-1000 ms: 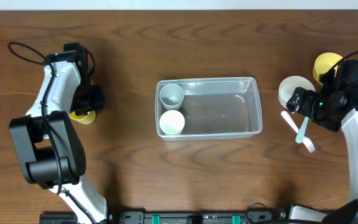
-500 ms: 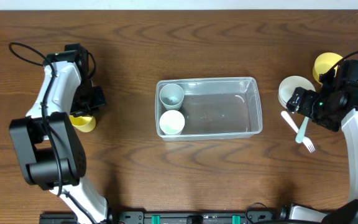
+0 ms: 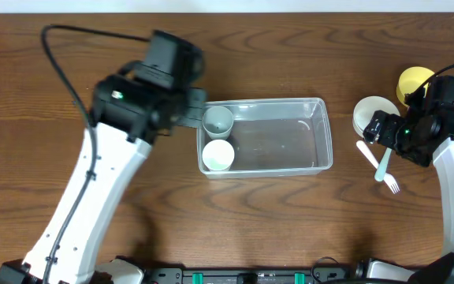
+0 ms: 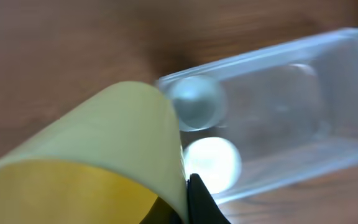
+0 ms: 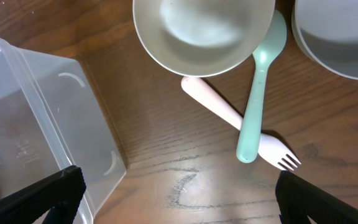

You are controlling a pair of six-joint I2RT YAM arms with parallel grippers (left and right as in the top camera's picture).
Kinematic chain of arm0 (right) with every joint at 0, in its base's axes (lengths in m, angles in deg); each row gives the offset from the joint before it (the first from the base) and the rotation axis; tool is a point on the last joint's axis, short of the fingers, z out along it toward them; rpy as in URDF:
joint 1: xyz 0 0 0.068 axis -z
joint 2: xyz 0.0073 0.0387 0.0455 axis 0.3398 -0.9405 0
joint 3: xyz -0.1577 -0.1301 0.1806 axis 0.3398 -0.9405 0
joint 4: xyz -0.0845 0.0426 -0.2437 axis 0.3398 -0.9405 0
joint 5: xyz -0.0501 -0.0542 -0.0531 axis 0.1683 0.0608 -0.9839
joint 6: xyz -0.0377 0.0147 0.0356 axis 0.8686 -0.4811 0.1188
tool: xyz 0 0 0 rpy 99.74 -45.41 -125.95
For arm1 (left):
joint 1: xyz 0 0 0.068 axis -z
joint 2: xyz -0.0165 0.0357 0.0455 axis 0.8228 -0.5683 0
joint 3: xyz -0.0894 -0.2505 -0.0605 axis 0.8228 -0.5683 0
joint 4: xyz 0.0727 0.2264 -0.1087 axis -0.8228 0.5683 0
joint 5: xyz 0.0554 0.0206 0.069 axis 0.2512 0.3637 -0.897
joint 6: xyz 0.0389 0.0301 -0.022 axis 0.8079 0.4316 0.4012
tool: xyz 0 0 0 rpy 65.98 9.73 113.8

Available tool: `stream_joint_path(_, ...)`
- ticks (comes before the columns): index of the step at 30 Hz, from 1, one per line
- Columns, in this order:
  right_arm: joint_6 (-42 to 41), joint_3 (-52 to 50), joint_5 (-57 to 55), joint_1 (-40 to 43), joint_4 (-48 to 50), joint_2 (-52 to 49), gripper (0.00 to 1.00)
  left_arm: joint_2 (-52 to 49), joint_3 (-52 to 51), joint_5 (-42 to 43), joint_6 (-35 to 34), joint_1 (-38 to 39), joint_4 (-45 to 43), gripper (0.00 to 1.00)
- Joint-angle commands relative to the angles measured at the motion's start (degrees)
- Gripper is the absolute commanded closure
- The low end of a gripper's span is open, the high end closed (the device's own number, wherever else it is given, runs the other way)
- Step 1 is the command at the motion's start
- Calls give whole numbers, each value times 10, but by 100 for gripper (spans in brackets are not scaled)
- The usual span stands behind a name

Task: Pack container
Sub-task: 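Place the yellow cup in the container beside the grey cup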

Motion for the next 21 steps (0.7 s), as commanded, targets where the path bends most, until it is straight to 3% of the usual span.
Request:
stream_joint_path(1,2,6,-1,3,-1,-2,1,-47,42,-1,2,66,3,94)
stream_joint_path(9,2,6,-1,3,-2,-2,1,-176,127,51,27,122,11,94)
stream_joint_path(21,2,6,-1,3,1,-2,1,-284,129,52,39,128,11,94)
